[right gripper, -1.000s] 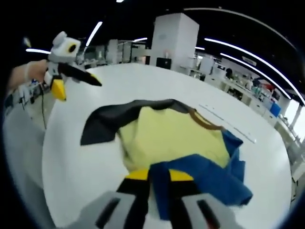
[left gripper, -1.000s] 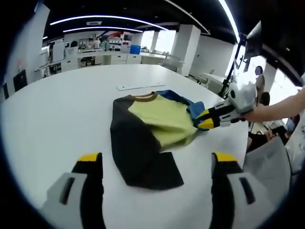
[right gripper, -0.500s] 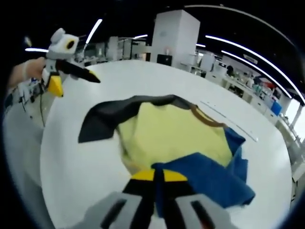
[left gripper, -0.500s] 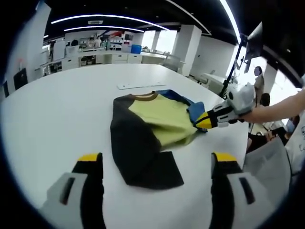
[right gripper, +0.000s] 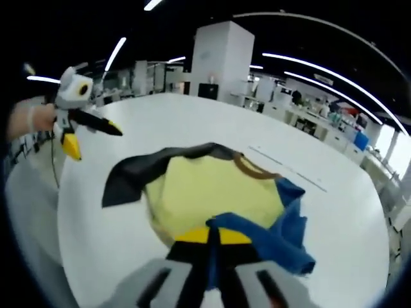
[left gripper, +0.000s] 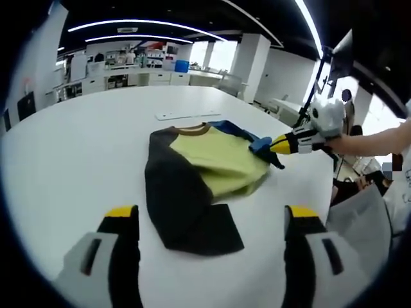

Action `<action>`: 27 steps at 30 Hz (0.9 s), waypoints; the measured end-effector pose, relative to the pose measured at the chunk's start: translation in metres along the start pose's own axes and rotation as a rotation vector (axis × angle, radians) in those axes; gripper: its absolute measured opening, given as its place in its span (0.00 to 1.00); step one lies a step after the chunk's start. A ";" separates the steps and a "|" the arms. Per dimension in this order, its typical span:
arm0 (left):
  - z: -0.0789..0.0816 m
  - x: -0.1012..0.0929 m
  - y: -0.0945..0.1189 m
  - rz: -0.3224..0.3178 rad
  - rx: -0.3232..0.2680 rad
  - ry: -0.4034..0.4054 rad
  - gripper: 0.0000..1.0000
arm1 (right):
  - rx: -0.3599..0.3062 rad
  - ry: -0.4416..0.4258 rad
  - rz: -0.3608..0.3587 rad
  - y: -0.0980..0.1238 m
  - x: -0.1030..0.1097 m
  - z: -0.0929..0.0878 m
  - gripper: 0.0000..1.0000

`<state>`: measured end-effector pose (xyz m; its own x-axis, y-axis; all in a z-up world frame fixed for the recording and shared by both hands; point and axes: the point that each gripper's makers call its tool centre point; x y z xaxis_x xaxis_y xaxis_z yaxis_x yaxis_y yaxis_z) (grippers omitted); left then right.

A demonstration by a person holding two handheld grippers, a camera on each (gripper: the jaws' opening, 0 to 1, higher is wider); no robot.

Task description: Fold the garment on the visible template until the final outline fits inside the template.

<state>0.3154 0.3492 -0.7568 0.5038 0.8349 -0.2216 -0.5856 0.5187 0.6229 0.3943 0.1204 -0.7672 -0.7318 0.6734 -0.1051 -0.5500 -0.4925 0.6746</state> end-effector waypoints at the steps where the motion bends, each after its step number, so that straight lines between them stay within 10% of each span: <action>1: 0.000 -0.001 0.000 -0.001 0.000 -0.001 0.91 | -0.002 -0.012 -0.011 0.006 -0.009 0.000 0.00; 27: 0.002 0.006 -0.013 0.005 0.012 0.009 0.89 | 0.118 -0.244 -0.324 0.082 -0.176 -0.080 0.00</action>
<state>0.3274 0.3473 -0.7649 0.4951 0.8390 -0.2259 -0.5802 0.5127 0.6328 0.4456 -0.0822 -0.7518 -0.4043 0.9007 -0.1589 -0.6757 -0.1771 0.7156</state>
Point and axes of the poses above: the point that each gripper's makers call its tool centre point, and the gripper's own axes: y roughly backward along the fingers, x roughly to its left, z roughly out of its top, and after that the axes turned 7 degrees about x, right-handed
